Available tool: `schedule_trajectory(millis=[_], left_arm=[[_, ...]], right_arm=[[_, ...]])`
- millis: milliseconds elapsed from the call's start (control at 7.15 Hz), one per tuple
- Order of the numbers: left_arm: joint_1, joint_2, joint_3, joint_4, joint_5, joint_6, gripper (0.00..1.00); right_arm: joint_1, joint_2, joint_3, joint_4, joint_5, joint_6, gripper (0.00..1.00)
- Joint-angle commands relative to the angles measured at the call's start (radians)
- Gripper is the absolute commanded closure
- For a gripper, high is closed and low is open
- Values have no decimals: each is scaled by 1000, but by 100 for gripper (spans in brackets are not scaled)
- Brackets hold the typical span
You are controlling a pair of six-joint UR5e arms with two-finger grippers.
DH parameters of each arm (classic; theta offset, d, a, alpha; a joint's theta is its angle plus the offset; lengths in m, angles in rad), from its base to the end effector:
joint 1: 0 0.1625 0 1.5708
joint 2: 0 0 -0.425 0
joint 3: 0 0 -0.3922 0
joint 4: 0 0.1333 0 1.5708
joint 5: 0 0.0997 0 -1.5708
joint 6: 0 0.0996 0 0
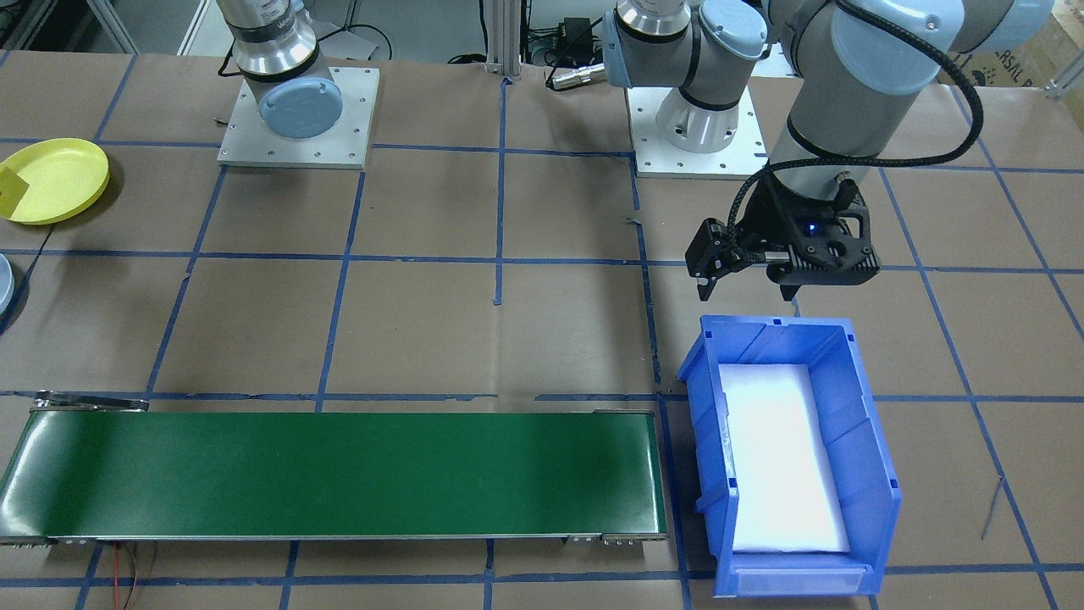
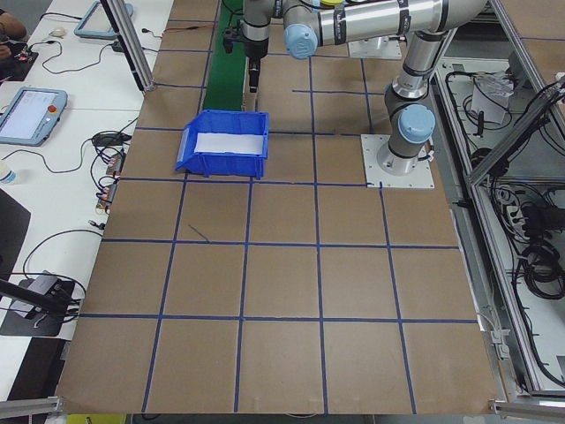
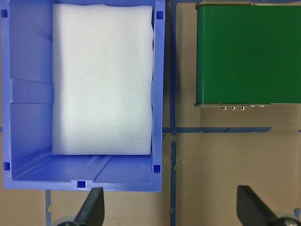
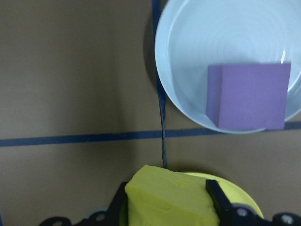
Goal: Move block left to right into plate
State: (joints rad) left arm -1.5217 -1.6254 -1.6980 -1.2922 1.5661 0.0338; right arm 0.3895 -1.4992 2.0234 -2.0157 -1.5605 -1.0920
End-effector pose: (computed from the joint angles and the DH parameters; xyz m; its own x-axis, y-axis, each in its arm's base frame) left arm -0.1082 -0.5237 0.4265 -0.9999 -0.0150 0.0014 -0.0151 0.9952 -0.0967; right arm -0.3759 -0.2995 0.2829 -0.9931 0.0904 -0.0750 0.0885 0.9957 0.0274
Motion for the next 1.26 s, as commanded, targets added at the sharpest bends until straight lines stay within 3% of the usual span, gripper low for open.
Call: schedule_trajectory(millis=[0, 140, 280, 699, 839, 1119], left_arm=[[0, -1, 0, 1, 0, 1, 0], [0, -1, 0, -1, 0, 1, 0], [0, -1, 0, -2, 0, 1, 0], [0, -1, -2, -2, 2, 1, 0], [0, 1, -2, -4, 2, 1, 0], [0, 1, -2, -2, 2, 1, 0]], right_arm=[[-98, 2, 57, -9, -3, -16, 69], [-121, 10, 58, -9, -3, -16, 46], [-124, 33, 57, -14, -4, -3, 5], [-39, 10, 46, 2, -71, 151, 0], [79, -31, 17, 5, -140, 238, 0], [326, -139, -148, 279, -164, 492, 0]])
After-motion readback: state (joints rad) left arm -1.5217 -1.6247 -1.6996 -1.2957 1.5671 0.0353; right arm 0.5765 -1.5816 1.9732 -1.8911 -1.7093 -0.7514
